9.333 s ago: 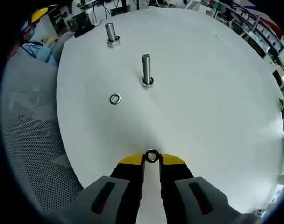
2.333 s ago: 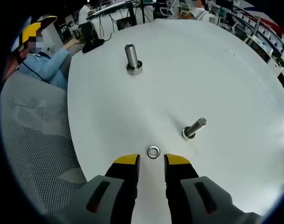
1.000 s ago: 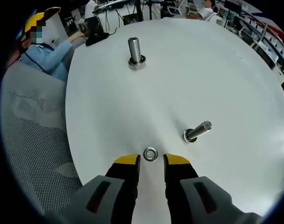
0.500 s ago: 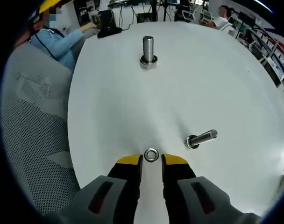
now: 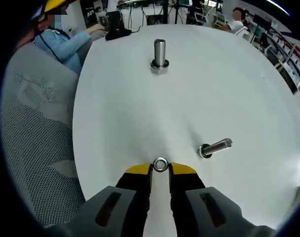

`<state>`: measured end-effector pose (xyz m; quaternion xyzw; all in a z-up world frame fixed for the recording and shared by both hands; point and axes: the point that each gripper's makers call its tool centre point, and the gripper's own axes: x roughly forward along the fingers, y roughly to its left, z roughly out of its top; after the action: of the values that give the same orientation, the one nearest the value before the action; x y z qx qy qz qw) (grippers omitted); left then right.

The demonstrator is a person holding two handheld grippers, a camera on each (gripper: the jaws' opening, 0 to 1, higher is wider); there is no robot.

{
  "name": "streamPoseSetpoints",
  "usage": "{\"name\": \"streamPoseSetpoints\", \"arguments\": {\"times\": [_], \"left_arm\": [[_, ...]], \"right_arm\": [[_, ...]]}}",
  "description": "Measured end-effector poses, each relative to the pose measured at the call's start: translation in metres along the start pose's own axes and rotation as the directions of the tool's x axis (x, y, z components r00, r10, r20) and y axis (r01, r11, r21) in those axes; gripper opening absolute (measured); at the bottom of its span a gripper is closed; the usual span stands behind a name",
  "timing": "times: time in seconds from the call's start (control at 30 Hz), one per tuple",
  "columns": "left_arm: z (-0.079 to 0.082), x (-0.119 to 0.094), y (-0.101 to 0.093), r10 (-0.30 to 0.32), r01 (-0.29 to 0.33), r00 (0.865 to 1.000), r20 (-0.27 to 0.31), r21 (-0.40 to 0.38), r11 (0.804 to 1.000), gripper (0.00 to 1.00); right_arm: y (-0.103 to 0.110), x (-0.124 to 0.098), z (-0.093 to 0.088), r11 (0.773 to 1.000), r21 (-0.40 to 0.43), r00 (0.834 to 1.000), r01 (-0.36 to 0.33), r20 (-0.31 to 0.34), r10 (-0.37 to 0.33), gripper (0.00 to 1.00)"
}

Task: Place the washer onto the threaded stud by aligning its center hole with the stud, sliding it down to the base, and recovering from edge contact or off-axis alignment until the washer reaches the visible bottom stop.

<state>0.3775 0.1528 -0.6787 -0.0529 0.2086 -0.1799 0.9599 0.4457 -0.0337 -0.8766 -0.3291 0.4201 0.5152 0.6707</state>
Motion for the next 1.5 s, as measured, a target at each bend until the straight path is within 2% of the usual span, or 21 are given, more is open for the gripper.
{"name": "streamPoseSetpoints", "arguments": {"times": [0.33, 0.9, 1.5], "left_arm": [[0.0009, -0.0016, 0.0022, 0.012, -0.012, 1.0, 0.004, -0.007, 1.0, 0.2], [0.0022, -0.0029, 0.0048, 0.024, -0.024, 1.0, 0.012, -0.012, 1.0, 0.2], [0.0028, -0.0032, 0.0051, 0.026, -0.026, 1.0, 0.016, -0.01, 1.0, 0.2]], "right_arm": [[-0.001, 0.0008, -0.0006, 1.0, 0.022, 1.0, 0.006, 0.008, -0.006, 0.15], [-0.0018, 0.0005, -0.0004, 1.0, 0.01, 1.0, 0.027, 0.008, -0.027, 0.14], [-0.0066, -0.0073, 0.0021, 0.999, 0.022, 0.999, 0.048, 0.008, -0.049, 0.13]]}}
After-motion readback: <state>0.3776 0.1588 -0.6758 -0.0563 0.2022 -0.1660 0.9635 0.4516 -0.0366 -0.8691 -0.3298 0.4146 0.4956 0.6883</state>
